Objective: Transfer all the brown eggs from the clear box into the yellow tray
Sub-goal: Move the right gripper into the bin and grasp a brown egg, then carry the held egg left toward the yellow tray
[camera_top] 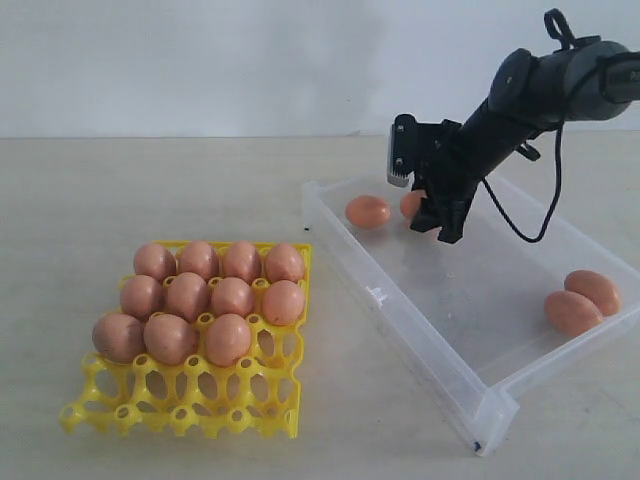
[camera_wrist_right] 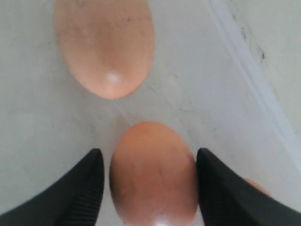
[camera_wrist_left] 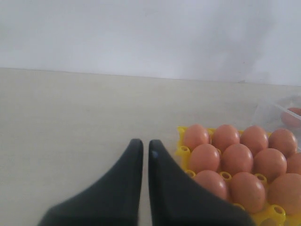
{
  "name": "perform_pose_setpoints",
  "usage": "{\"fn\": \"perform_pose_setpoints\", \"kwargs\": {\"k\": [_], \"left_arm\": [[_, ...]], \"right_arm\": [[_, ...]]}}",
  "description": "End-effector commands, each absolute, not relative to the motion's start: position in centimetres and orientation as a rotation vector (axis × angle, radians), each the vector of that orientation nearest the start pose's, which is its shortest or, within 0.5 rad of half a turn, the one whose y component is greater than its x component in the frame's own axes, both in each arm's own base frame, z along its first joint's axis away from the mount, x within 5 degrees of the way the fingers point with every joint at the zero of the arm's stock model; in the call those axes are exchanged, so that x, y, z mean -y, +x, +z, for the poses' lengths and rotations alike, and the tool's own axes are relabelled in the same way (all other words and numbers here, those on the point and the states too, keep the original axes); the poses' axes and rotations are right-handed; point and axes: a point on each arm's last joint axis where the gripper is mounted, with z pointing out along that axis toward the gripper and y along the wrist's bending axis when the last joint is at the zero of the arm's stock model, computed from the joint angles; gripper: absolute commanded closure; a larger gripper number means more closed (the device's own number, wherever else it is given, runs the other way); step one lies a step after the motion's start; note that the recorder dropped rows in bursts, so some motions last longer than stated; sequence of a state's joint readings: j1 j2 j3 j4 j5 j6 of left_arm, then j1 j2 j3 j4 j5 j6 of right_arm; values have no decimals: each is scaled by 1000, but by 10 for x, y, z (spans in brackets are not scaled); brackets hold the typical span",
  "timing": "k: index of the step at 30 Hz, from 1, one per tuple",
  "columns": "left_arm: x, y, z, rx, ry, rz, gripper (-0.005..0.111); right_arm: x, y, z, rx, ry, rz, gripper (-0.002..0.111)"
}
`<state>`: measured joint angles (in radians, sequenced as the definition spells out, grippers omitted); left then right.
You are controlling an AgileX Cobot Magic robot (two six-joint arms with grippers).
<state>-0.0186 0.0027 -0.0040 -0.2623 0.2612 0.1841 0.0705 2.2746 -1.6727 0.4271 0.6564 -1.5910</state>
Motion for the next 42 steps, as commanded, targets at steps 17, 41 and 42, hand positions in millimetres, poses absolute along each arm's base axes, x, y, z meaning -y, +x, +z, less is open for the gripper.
{"fn": "perform_pose_setpoints", "kwargs": {"k": [17, 41, 42], "left_arm": [[7, 55, 191, -1732, -2, -134, 103], [7, 55, 191, -1732, -2, -134, 103], [7, 55, 191, -1732, -2, -134, 103]], "right_arm": [[-123, 305, 204, -2148, -543, 587, 109], [-150, 246, 276, -1640, -554, -1008, 109], [-149, 250, 285, -1551, -494, -953, 109]]}}
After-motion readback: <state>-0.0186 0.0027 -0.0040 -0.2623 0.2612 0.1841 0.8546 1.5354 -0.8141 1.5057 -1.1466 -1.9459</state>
